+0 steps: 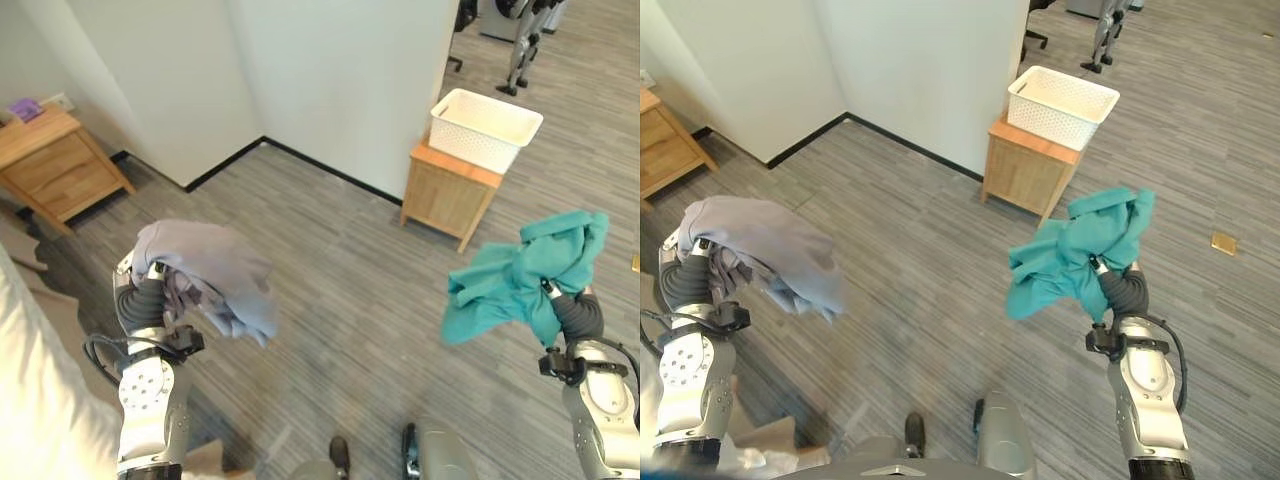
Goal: Pick up bed clothes into laundry basket.
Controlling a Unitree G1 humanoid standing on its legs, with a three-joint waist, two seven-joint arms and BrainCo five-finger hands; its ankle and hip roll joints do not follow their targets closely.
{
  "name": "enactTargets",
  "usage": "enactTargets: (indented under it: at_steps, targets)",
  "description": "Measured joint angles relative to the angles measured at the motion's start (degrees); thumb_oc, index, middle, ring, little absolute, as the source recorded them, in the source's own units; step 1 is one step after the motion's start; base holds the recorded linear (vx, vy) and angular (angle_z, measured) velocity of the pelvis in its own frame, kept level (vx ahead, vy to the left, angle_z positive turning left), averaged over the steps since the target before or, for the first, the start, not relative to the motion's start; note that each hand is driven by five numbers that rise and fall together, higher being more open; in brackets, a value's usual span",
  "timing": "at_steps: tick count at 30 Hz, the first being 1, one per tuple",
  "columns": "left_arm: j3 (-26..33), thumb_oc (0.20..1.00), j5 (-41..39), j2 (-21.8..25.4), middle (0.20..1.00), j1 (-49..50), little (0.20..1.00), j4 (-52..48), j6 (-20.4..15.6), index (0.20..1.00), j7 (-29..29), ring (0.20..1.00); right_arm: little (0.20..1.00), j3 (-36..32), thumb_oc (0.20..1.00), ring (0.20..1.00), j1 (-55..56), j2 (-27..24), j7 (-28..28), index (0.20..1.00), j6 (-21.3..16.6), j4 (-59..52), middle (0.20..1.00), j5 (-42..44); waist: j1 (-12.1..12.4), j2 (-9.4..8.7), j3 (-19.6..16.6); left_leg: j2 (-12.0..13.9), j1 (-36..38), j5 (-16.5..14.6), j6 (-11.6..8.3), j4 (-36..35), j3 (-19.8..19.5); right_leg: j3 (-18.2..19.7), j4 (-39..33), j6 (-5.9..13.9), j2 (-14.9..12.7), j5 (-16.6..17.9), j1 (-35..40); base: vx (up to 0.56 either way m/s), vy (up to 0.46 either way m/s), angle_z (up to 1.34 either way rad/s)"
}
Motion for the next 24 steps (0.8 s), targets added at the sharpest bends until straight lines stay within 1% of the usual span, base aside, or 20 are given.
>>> enactTargets:
  at_steps: [2, 3, 4, 5, 6, 7, 8, 9, 10, 11, 12, 13, 15, 17, 18, 19, 20, 21, 23, 24]
  targets:
    - [0.01, 0.200, 0.22, 0.10, 0.200, 0.25, 0.200, 1.23, 0.03, 0.200, -0.25, 0.200, 0.200, 0.07, 0.200, 0.200, 0.21, 0.23, 0.03, 0.200, 0.04, 0.88, 0.200, -0.04, -1.34, -0.36, -0.42, 0.75, 3.04, -1.72, -1.17, -0.74, 0.55, -1.54, -12.46, 0.66, -1.28, 6.91, 2.25, 0.45, -0.191, -0.07]
    - [0.03, 0.200, 0.23, 0.18, 0.200, 0.25, 0.200, 1.79, 0.03, 0.200, -0.31, 0.200, 0.200, 0.05, 0.200, 0.200, 0.12, 0.24, 0.03, 0.200, 0.22, 0.93, 0.200, -0.04, -1.46, -0.31, -0.51, 1.29, 4.16, -2.37, -2.51, -0.82, 0.92, -3.58, -14.52, 0.88, -1.37, 8.18, 2.98, 0.47, -0.267, -0.24]
    - [0.02, 0.200, 0.24, 0.39, 0.200, 0.42, 0.200, 2.23, 0.04, 0.200, -0.37, 0.200, 0.200, 0.03, 0.200, 0.200, 0.18, 0.24, 0.00, 0.200, 0.30, 0.93, 0.200, -0.04, -1.38, -0.66, -0.92, 1.55, 6.17, -2.70, -2.27, -0.96, 1.26, -5.61, -17.33, 0.70, -0.98, 10.23, 4.70, 0.48, -0.301, -0.12]
    - [-0.07, 0.200, 0.19, 0.24, 0.200, 0.35, 0.200, 2.40, 0.04, 0.200, -0.64, 0.200, 0.200, -0.09, 0.200, 0.200, 0.11, -0.18, -0.11, 0.200, 0.36, 1.29, 0.200, -0.09, -2.62, -0.98, -1.36, 2.95, 8.79, -4.25, -4.39, -2.11, 1.33, -6.17, -16.75, 0.04, -0.41, 13.71, 5.87, 0.63, -0.431, -0.10]
    - [-0.45, 0.200, 0.11, -0.56, 0.200, 0.43, 0.200, 2.59, 0.12, 0.200, -1.16, 0.200, 0.200, -0.29, 0.200, 0.200, 0.04, -0.39, -0.29, 0.200, 0.99, 1.97, 0.200, -0.11, -2.78, 0.09, -1.82, 5.14, 10.63, -5.40, -6.40, -1.01, 1.25, -6.74, -14.56, -0.88, 1.67, 15.39, 6.87, 0.46, -0.396, -0.06]
    - [-1.25, 0.200, 0.16, -0.76, 0.200, 0.21, 0.200, 2.96, 0.11, 0.200, -2.32, 0.200, 0.200, -0.65, 0.200, 0.200, 0.88, 0.15, -0.48, 0.200, 1.21, 2.28, 0.200, -0.11, -2.69, -0.63, -2.80, 6.92, 10.00, -6.39, -7.79, 4.54, 1.32, -5.32, -14.46, -4.11, 3.87, 17.77, 8.24, 0.48, -0.465, -0.38]
    - [-2.14, 0.200, 0.20, -0.36, 0.200, 0.30, 0.200, 3.46, 0.16, 0.200, -2.67, 0.200, 0.200, -0.59, 0.200, 0.200, 0.28, 0.35, -0.62, 0.200, 1.20, 3.24, 0.200, -0.09, -2.22, -1.07, -3.15, 9.17, 7.01, -6.37, -8.02, 13.68, 0.62, -3.95, -14.12, -4.62, 5.61, 16.07, 9.60, 0.52, -0.517, -0.50]
    - [-2.71, 0.200, 0.21, -0.46, 0.200, 0.00, 0.200, 3.99, 0.24, 0.200, -2.87, 0.200, 0.200, -0.61, 0.200, 0.200, 0.14, -0.22, -0.97, 0.200, 1.18, 3.46, 0.200, -0.06, -2.10, -1.22, -3.49, 10.33, 4.57, -5.59, -9.27, 20.36, -0.48, -3.94, -13.77, -5.53, 6.95, 14.18, 10.36, 0.48, -0.509, -0.62]
    - [-3.71, 0.200, 0.17, -0.81, 0.200, -0.59, 0.200, 4.30, 0.42, 0.200, -3.27, 0.200, 0.200, -1.36, 0.200, 0.200, 0.08, -0.90, -1.57, 0.200, 0.94, 3.36, 0.200, 0.05, -1.81, -1.04, -3.81, 12.27, 0.32, -2.62, -10.42, 31.10, -1.91, -3.22, -13.42, -7.29, 8.53, 12.61, 11.68, 0.45, -0.446, -0.53]
    - [-5.40, 0.200, -0.28, -1.09, 0.200, -1.73, 0.200, 4.25, 0.44, 0.200, -3.67, 0.200, 0.200, -2.62, 0.200, 0.200, -0.01, -1.19, -2.03, 0.200, 0.86, 3.19, 0.200, 0.22, -1.58, -1.25, -3.81, 13.45, -4.85, 0.97, -9.95, 41.44, -4.40, -2.55, -13.90, -8.70, 9.97, 11.02, 13.23, 0.43, -0.327, -0.39]
    - [-6.42, 0.200, -0.46, -1.14, 0.200, -2.63, 0.200, 4.08, 0.47, 0.200, -3.99, 0.200, 0.200, -3.29, 0.200, 0.200, -0.01, -1.29, -2.61, 0.200, 0.81, 3.19, 0.200, 0.45, -1.34, -1.89, -3.42, 13.05, -8.05, 1.33, -8.65, 46.71, -6.11, -1.30, -14.35, -9.43, 10.79, 9.52, 13.99, 0.40, -0.187, -0.50]
    - [-8.18, 0.200, -0.53, -0.63, 0.200, -4.09, 0.200, 3.92, 0.48, 0.200, -4.79, 0.200, 0.200, -4.47, 0.200, 0.200, -0.70, -0.73, -3.33, 0.200, 0.94, 3.24, 0.200, 0.66, -0.25, -3.16, -2.83, 12.36, -11.20, 0.89, -9.20, 51.19, -5.20, 0.30, -15.50, -9.64, 10.64, 10.47, 16.13, 0.45, -0.108, -0.48]
    - [-11.69, 0.200, -0.97, -0.78, 0.200, -7.33, 0.200, 4.07, 0.77, 0.200, -4.96, 0.200, 0.200, -5.04, 0.200, 0.200, -1.03, -1.45, -5.00, 0.200, 0.61, 2.91, 0.200, 1.15, -0.13, -5.52, -1.70, 11.25, -16.24, 0.00, -9.29, 43.76, -2.78, 1.89, -18.11, -10.26, 10.40, 9.11, 20.55, 0.42, -0.012, -0.38]
    - [-13.70, 0.200, -0.97, -0.89, 0.200, -8.31, 0.200, 4.15, 0.83, 0.200, -5.39, 0.200, 0.200, -4.51, 0.200, 0.200, -2.52, -1.41, -5.04, 0.200, 0.65, 2.92, 0.200, 1.17, -0.17, -5.50, -1.52, 11.51, -18.42, 0.47, -8.53, 35.85, -1.05, 2.05, -19.17, -9.99, 11.00, 8.99, 22.86, 0.41, 0.043, -0.37]
    - [-15.16, 0.200, -0.97, -0.96, 0.200, -8.56, 0.200, 4.49, 0.86, 0.200, -5.51, 0.200, 0.200, -3.89, 0.200, 0.200, -2.67, -1.55, -4.90, 0.200, 0.55, 2.27, 0.200, 1.18, -0.18, -5.19, -1.50, 10.95, -18.84, 0.44, -8.59, 29.70, -0.05, 2.58, -20.79, -9.65, 11.14, 8.66, 25.15, 0.55, 0.035, -0.59]
    - [-16.72, 0.200, -0.96, -1.10, 0.200, -8.78, 0.200, 4.56, 0.79, 0.200, -5.83, 0.200, 0.200, -3.11, 0.200, 0.200, -2.07, -2.18, -4.85, 0.200, 0.19, 1.74, 0.200, 1.13, 0.08, -4.59, -1.58, 8.58, -18.93, 0.73, -8.83, 20.68, 0.19, 2.73, -22.33, -8.06, 11.21, 6.21, 27.02, 0.73, 0.029, -0.45]
    - [-17.22, 0.200, -0.96, -1.64, 0.200, -8.94, 0.200, 4.91, 0.78, 0.200, -6.17, 0.200, 0.200, -2.62, 0.200, 0.200, -2.14, -2.72, -5.00, 0.200, 0.06, 1.81, 0.200, 1.09, -0.12, -4.23, -1.48, 7.50, -18.24, 1.03, -8.79, 14.92, -0.48, 2.95, -22.25, -8.09, 11.32, 6.41, 27.48, 0.61, -0.014, -0.41]
    - [-17.95, 0.200, -0.96, -2.54, 0.200, -9.18, 0.200, 5.56, 0.81, 0.200, -6.59, 0.200, 0.200, -1.70, 0.200, 0.200, -2.50, -3.81, -4.98, 0.200, 0.07, 1.96, 0.200, 1.01, 0.23, -2.15, -1.84, 4.90, -17.58, 2.30, -7.37, 6.07, -2.01, 4.13, -22.28, -7.31, 11.84, 5.29, 28.19, 0.53, -0.024, -0.33]
    - [-18.14, 0.200, -0.95, -3.65, 0.200, -9.08, 0.200, 6.55, 0.99, 0.200, -6.98, 0.200, 0.200, 1.03, 0.200, 0.200, -3.32, -4.10, -4.81, 0.200, 0.60, 2.04, 0.200, -0.17, 0.45, -0.70, -1.92, 2.19, -17.46, 3.56, -5.79, 1.07, -1.40, 5.24, -22.25, -7.59, 12.69, 3.84, 30.46, 0.44, -0.007, -0.41]
    - [-18.13, 0.200, -0.95, -4.26, 0.200, -8.74, 0.200, 6.57, 1.18, 0.200, -7.05, 0.200, 0.200, 2.04, 0.200, 0.200, -3.16, -4.44, -4.48, 0.200, 0.76, 1.71, 0.200, -0.65, 1.78, -0.19, -2.30, 0.74, -16.85, 4.10, -5.03, 1.21, 0.31, 6.46, -22.26, -7.45, 12.88, 2.78, 31.96, 0.43, 0.048, -0.53]
